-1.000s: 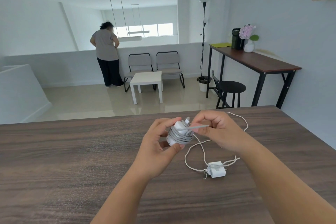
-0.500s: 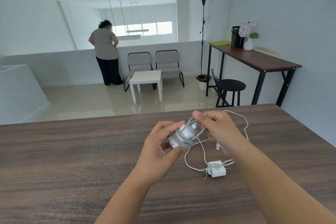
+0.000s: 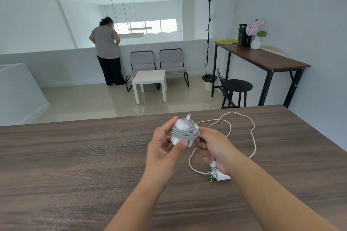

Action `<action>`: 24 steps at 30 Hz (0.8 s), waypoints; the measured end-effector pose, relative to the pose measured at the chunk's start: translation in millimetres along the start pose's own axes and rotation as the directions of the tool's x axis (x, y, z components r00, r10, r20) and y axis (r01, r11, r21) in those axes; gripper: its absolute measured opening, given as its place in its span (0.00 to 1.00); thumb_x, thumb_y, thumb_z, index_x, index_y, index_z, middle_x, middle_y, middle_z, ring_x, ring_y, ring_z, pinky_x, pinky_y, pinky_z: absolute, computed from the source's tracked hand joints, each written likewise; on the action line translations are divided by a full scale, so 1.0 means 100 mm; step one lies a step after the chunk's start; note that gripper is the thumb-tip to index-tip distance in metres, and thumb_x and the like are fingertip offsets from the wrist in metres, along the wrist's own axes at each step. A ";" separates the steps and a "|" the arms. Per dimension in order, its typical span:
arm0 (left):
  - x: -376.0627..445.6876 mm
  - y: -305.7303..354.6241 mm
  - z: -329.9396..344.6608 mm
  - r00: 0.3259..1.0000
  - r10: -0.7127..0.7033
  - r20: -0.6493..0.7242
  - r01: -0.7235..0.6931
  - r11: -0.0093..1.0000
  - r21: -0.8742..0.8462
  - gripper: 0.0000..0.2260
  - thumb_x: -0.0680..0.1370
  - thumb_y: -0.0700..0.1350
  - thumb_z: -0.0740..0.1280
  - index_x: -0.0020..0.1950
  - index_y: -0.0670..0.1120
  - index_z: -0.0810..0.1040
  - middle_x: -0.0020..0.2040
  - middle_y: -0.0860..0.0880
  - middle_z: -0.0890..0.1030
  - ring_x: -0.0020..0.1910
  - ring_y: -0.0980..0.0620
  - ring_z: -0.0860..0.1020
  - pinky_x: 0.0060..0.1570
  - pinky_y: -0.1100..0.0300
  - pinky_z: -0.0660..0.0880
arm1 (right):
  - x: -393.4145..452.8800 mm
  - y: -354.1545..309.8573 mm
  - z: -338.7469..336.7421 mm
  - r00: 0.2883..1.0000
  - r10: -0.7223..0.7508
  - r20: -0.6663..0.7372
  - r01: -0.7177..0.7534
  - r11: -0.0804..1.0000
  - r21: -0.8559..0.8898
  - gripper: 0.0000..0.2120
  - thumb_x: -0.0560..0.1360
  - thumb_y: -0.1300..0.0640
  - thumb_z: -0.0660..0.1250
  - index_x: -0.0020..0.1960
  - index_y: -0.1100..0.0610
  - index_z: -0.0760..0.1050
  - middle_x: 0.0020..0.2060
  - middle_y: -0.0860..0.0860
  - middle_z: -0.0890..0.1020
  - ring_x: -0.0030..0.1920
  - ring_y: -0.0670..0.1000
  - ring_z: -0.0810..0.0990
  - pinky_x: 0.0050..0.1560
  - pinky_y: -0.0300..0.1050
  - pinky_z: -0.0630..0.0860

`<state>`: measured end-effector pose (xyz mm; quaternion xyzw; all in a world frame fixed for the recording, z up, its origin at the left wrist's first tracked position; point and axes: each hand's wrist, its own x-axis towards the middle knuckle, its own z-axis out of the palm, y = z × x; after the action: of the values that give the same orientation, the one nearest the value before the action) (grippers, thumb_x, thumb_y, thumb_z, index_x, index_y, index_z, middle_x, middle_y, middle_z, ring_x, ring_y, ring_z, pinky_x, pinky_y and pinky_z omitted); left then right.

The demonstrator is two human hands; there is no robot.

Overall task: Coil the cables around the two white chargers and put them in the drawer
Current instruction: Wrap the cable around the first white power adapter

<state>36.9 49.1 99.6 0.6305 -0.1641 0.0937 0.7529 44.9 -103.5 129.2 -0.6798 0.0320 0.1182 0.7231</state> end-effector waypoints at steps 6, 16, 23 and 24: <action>0.11 0.00 0.00 0.989 -0.107 -0.098 0.089 0.980 -0.177 0.23 0.73 0.37 0.71 0.65 0.54 0.77 0.60 0.48 0.82 0.60 0.41 0.79 0.56 0.52 0.78 | -0.06 0.07 0.13 0.948 -0.282 -0.146 0.250 0.946 -0.204 0.05 0.76 0.57 0.64 0.44 0.53 0.69 0.25 0.48 0.65 0.22 0.44 0.61 0.23 0.36 0.60; 0.14 0.08 0.00 0.992 -0.108 -0.061 0.097 0.983 -0.153 0.21 0.74 0.37 0.71 0.65 0.52 0.77 0.59 0.47 0.81 0.54 0.44 0.81 0.51 0.56 0.79 | 0.00 0.07 0.03 0.788 -0.595 -0.157 0.541 0.791 -0.285 0.25 0.77 0.60 0.65 0.66 0.36 0.66 0.28 0.49 0.70 0.32 0.47 0.70 0.40 0.38 0.72; 0.13 0.07 0.03 0.991 -0.127 -0.050 0.108 0.954 -0.279 0.25 0.72 0.41 0.69 0.69 0.44 0.72 0.64 0.41 0.78 0.54 0.49 0.81 0.53 0.55 0.79 | -0.02 0.08 0.04 0.690 -0.698 -0.188 0.583 0.691 -0.427 0.06 0.74 0.55 0.70 0.49 0.46 0.81 0.43 0.45 0.81 0.44 0.42 0.78 0.44 0.30 0.70; 0.12 0.07 0.05 0.990 -0.129 -0.059 0.106 0.951 -0.289 0.25 0.72 0.41 0.69 0.69 0.44 0.72 0.63 0.41 0.78 0.54 0.49 0.81 0.53 0.55 0.79 | -0.03 0.07 0.04 0.672 -0.710 -0.210 0.582 0.682 -0.443 0.05 0.74 0.55 0.70 0.48 0.47 0.82 0.45 0.46 0.80 0.45 0.43 0.78 0.44 0.30 0.70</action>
<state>45.5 44.9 111.0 0.5201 -0.1088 0.0485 0.8458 40.2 -99.7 123.4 -0.7684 -0.1015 -0.2750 0.5689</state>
